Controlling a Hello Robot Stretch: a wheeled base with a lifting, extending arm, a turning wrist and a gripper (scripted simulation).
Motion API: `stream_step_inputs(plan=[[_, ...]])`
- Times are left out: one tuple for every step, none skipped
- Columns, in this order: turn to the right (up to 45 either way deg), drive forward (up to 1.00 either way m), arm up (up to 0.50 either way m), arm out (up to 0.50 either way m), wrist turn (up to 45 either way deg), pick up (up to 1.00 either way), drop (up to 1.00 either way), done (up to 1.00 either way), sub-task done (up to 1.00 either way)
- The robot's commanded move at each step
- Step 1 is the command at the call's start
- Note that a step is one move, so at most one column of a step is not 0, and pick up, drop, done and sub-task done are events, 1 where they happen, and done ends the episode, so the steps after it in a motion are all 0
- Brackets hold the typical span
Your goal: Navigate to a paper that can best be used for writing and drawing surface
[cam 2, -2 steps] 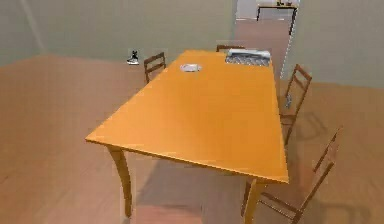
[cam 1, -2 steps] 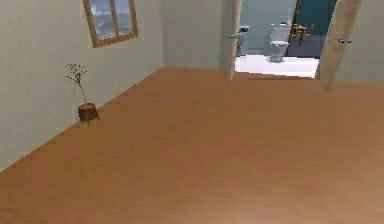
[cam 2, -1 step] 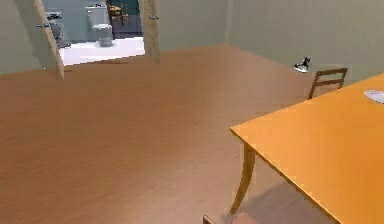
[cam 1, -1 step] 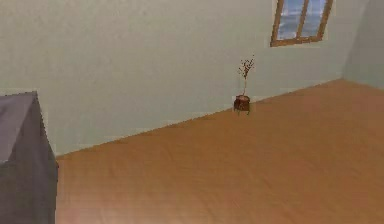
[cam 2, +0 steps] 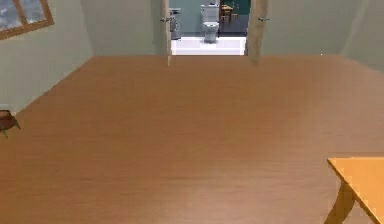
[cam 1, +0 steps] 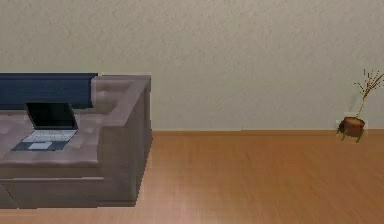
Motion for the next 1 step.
stream_step_inputs(plan=[[0.0, 0.2, 0.0, 0.0, 0.0, 0.0, 0.0, 0.0, 0.0]])
